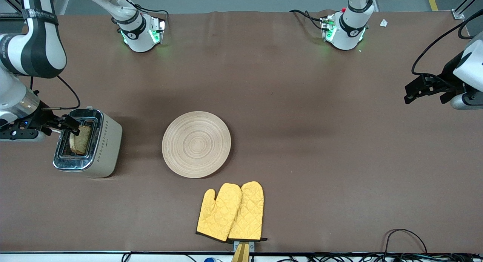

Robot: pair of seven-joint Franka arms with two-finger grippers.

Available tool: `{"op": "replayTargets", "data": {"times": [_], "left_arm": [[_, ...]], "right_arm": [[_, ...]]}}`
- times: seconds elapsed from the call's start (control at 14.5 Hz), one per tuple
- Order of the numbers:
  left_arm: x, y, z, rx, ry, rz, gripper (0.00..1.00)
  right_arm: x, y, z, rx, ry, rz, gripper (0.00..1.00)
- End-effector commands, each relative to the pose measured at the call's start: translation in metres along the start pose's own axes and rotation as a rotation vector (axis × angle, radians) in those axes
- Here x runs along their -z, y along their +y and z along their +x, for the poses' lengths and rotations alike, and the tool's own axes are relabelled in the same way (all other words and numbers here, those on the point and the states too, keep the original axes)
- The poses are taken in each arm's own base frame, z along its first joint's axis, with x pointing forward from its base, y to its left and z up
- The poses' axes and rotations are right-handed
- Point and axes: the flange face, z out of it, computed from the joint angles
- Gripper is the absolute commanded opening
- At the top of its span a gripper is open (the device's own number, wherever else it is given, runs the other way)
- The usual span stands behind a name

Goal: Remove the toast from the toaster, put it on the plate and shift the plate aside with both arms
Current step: 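Move the right gripper over the toaster above the toast slice, then lower the right gripper, grasp the toast and lift it out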

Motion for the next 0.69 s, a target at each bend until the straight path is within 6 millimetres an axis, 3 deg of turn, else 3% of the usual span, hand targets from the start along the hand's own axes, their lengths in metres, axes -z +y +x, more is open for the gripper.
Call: {"op": "replayTargets", "data": {"times": [0.0,0.21,0.35,0.48,0.55,0.62], "left_arm": [[0.006,0.0,0.0,0.004,0.01,0.005,1.0],[0.006,0.001,0.0,0.003,0.01,0.005,1.0],[0.006,-0.001,0.0,0.006,0.01,0.005,1.0],[0.006,0.0,0.0,0.004,0.01,0.005,1.0],[0.006,0.001,0.0,0.003,0.01,0.005,1.0],[0.006,0.001,0.0,0.003,0.01,0.005,1.0]], "right_arm": [[-0.027,0.013,-0.003,0.015,-0.01,-0.013,1.0],[-0.042,0.016,-0.005,0.007,-0.039,-0.008,1.0],[-0.05,0.014,-0.006,0.005,-0.055,-0.004,0.93],[-0.05,0.012,-0.007,-0.003,-0.07,-0.001,0.08],[-0.05,0.012,-0.007,-0.019,-0.07,-0.001,0.0],[-0.05,0.013,-0.007,-0.02,-0.07,-0.001,0.0]]}}
